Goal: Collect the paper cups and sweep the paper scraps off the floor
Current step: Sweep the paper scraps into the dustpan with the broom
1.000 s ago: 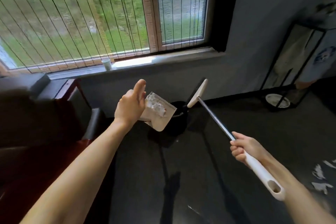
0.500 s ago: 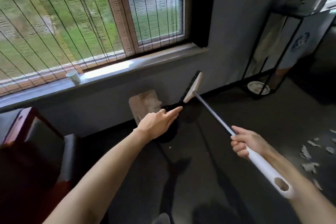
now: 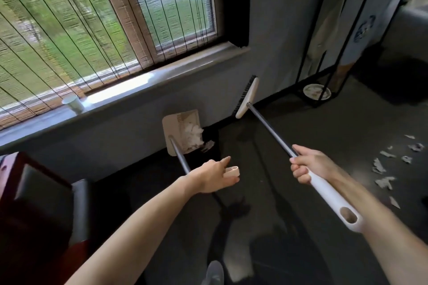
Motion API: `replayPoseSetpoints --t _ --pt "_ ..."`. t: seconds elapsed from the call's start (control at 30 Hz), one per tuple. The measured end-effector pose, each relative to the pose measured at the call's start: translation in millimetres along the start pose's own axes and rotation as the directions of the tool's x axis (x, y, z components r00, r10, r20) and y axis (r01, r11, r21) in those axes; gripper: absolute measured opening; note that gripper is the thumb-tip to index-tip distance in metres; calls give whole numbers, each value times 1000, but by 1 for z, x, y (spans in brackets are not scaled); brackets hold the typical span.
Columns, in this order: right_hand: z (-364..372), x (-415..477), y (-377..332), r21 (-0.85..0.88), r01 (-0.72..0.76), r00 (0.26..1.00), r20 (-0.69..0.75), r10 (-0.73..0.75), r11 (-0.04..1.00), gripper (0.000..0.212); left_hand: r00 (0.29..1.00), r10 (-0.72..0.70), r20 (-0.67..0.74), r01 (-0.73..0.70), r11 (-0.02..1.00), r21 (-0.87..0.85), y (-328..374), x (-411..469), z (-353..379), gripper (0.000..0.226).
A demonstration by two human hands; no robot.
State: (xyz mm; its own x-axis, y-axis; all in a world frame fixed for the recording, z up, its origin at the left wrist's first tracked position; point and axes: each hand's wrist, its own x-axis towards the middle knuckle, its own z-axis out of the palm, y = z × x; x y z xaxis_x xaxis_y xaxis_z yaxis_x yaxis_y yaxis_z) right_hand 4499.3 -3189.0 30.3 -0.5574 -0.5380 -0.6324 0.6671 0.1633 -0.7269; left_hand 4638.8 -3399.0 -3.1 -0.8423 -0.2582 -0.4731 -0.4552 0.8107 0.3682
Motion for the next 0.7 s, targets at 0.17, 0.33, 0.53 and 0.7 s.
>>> replayPoseSetpoints --t 0.17,0.33,0.53,0.7 --pt "0 3 10 26 -37 999 -1 37 999 66 1000 20 22 -24 981 194 9 -1 6 54" --pt "3 4 15 46 -66 998 14 66 997 66 997 80 18 -79 891 446 19 -1 26 48" --pt "3 1 24 30 -65 997 38 64 997 66 993 111 -40 -68 814 577 25 -2 34 48" --pt "2 0 24 33 -46 997 62 44 998 67 994 111 -7 -76 720 690 27 -7 36 48"
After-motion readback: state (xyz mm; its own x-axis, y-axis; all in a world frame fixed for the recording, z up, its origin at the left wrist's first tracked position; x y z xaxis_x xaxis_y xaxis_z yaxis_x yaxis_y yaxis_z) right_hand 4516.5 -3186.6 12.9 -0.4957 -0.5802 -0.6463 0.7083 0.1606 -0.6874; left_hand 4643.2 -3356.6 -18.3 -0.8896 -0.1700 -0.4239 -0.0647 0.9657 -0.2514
